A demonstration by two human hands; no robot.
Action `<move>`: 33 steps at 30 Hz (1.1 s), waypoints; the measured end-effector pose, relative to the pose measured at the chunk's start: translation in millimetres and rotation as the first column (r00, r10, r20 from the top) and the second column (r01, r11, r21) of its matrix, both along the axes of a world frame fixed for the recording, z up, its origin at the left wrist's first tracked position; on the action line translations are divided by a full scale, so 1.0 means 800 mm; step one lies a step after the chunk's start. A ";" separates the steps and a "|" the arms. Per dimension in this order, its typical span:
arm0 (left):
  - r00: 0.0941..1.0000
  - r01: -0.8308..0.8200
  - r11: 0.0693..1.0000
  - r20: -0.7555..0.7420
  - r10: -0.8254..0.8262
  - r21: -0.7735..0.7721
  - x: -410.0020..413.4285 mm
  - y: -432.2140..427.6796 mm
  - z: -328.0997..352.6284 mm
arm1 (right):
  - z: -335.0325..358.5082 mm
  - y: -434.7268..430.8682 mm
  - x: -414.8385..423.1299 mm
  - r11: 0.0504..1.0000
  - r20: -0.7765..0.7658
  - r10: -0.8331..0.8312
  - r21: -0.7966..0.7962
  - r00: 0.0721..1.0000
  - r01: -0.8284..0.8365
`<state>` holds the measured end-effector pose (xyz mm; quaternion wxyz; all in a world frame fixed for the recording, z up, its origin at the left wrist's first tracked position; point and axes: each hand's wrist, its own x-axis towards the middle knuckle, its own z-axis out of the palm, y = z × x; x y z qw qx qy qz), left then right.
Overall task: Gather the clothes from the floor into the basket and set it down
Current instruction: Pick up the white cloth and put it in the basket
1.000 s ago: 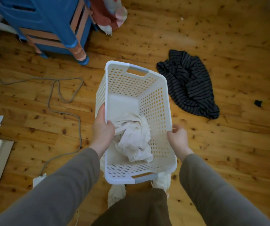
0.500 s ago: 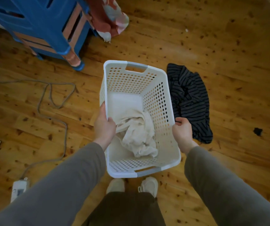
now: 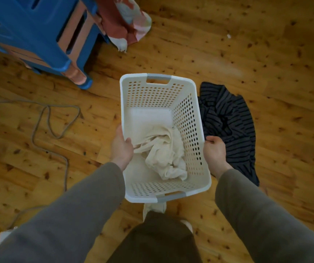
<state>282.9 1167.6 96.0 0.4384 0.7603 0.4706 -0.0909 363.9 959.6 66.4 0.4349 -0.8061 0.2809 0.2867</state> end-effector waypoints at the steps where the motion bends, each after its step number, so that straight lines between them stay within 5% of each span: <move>1: 1.000 -0.002 1.000 0.000 0.002 -0.002 0.006 -0.002 -0.010 | -0.012 -0.001 0.008 1.000 0.005 -0.002 -0.003 1.000 0.002; 17: 0.992 -0.041 0.985 -0.115 0.060 0.169 0.012 -0.021 -0.154 | -0.155 -0.020 0.027 0.997 0.118 -0.036 0.068 0.992 0.028; 26: 0.986 -0.079 0.981 -0.131 0.103 0.174 0.014 -0.014 -0.167 | -0.194 -0.090 0.018 0.978 -0.039 0.111 -0.171 0.993 -0.116; 33: 0.974 -0.089 0.981 -0.193 0.123 0.174 0.006 0.000 -0.175 | -0.211 -0.095 0.001 0.991 -0.069 0.046 -0.123 0.997 -0.054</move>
